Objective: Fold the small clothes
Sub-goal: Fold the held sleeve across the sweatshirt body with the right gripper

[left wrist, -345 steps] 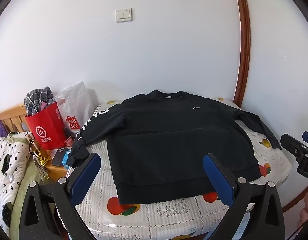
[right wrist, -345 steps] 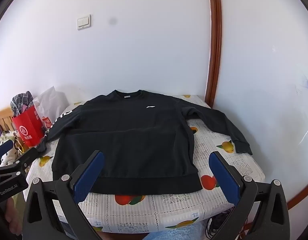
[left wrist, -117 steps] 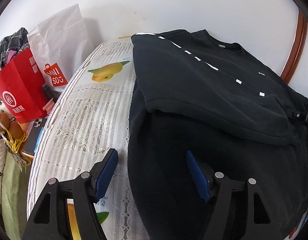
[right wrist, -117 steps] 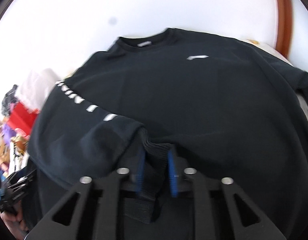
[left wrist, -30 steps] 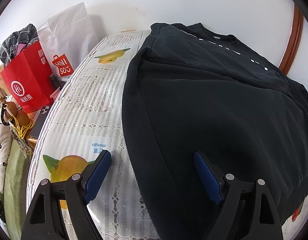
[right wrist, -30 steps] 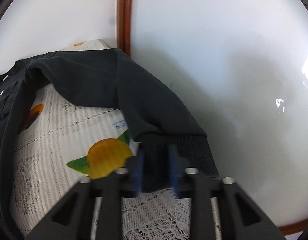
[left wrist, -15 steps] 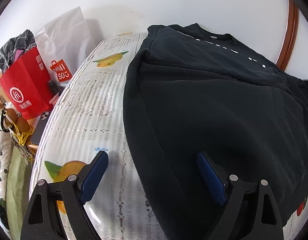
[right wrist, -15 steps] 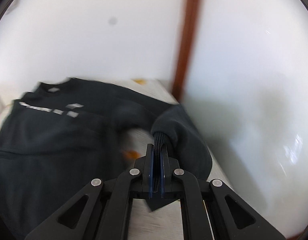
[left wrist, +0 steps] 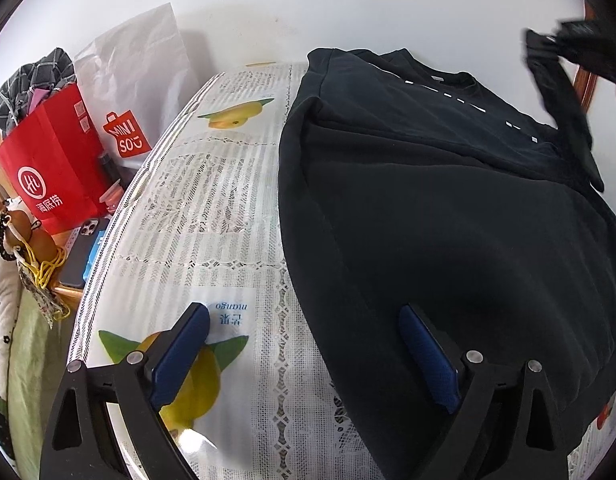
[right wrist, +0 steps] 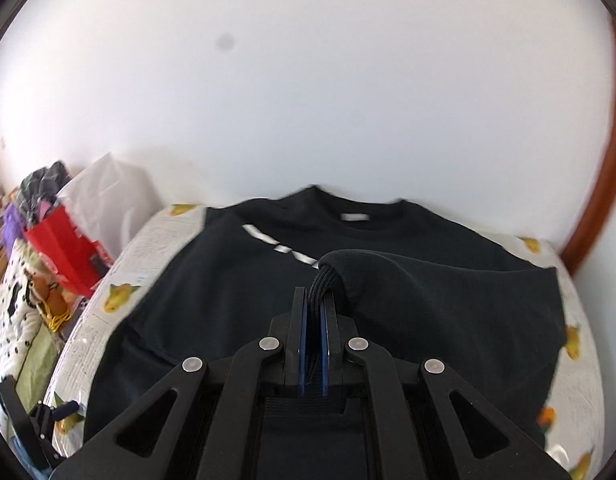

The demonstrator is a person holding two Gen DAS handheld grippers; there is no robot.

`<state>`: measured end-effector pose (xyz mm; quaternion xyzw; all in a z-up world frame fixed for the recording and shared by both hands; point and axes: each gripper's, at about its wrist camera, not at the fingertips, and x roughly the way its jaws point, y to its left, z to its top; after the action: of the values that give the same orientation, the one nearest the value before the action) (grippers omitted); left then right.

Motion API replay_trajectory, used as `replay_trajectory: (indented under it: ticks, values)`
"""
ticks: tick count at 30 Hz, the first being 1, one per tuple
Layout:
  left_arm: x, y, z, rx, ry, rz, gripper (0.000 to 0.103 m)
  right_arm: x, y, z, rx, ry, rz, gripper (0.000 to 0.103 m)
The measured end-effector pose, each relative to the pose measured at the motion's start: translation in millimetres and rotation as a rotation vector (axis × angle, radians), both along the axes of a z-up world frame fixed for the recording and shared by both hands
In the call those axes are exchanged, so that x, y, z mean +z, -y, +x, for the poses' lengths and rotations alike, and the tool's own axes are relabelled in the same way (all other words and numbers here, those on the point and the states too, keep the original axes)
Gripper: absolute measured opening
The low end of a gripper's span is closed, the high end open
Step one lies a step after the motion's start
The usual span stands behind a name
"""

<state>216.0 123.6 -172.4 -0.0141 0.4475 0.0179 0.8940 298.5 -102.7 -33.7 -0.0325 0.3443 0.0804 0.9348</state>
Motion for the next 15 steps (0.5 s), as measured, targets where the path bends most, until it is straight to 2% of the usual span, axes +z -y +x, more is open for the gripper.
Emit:
replay_trajectory:
  ticks: [6,12,13,15]
  values:
    - [0,0,1,0.000,-0.004,-0.002,0.098,-27,-70,46,0.128,-0.040,0.054,0.005]
    - [0,0,0,-0.001,-0.004,-0.003,0.099,-60,-95,81,0.127,-0.102,0.095,0.005]
    - [0,0,1,-0.001,-0.005,-0.004,0.099,-67,-97,86,0.126,-0.124,0.098,0.008]
    - [0,0,1,-0.002,-0.005,-0.003,0.100,-79,-97,91,0.138,-0.162,0.120,0.020]
